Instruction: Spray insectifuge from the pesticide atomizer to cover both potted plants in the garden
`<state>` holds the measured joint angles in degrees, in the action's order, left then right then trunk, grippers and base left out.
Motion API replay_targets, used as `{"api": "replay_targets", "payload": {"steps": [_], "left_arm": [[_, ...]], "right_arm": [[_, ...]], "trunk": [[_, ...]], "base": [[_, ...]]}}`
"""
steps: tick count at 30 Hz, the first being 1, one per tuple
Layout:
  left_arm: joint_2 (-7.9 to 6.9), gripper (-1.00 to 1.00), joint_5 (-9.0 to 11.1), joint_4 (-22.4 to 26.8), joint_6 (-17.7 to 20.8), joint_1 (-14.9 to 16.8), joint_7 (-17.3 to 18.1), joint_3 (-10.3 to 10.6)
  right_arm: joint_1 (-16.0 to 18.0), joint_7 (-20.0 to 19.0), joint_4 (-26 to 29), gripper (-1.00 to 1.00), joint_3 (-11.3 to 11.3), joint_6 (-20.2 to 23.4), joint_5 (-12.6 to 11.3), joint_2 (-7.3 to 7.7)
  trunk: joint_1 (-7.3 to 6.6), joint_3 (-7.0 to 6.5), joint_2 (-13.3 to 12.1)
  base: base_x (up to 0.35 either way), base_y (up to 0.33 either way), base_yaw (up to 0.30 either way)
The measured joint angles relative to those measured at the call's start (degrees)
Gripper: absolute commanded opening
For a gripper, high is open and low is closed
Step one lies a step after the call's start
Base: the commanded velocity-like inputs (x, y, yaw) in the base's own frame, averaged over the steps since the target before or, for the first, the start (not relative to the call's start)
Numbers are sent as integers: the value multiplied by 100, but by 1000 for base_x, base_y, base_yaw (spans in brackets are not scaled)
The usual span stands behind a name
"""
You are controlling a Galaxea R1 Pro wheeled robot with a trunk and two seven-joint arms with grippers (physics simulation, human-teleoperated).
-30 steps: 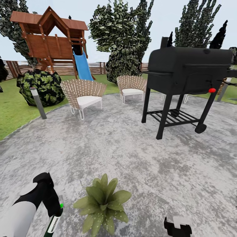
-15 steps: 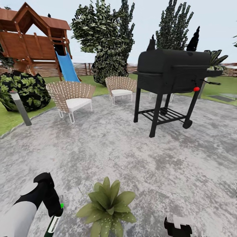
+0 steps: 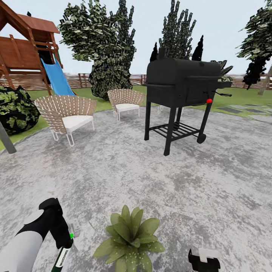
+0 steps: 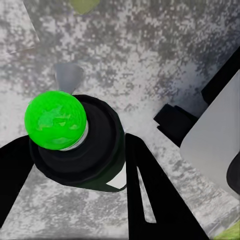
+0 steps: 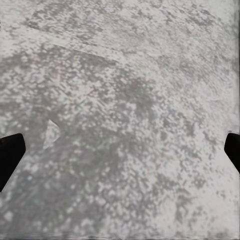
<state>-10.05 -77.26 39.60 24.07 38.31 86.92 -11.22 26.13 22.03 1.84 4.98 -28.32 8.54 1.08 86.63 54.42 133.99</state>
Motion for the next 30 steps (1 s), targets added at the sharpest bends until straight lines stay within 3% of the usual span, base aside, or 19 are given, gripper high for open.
{"api": "replay_targets", "payload": {"steps": [9, 19, 25, 27, 30], "left_arm": [[0, -100, 3, 9, 4, 0, -2, 5], [10, -100, 1, 8, 21, 0, -16, -37], [22, -100, 24, 22, 28, 8, -12, -24], [45, -100, 34, 25, 170, 30, -35, -31], [277, -100, 54, 18, 259, 62, -67, -40]], "right_arm": [[0, 0, 0, 100, 1, -2, 0, 1], [0, 1, 0, 100, 0, -4, 0, 5], [2, 3, -2, 100, -1, -3, 0, -26], [2, 3, -2, 100, -1, -5, 0, -28], [1, 3, 2, 100, 1, -6, 0, -9]], "trunk": [[1, -26, 0], [3, -56, 0], [0, -60, 0], [0, -61, 0], [0, -71, 0]], "base": [[-36, 327, -267], [-281, 215, -267], [-109, 106, -61], [-1, 1, -150], [0, 0, -240]]}}
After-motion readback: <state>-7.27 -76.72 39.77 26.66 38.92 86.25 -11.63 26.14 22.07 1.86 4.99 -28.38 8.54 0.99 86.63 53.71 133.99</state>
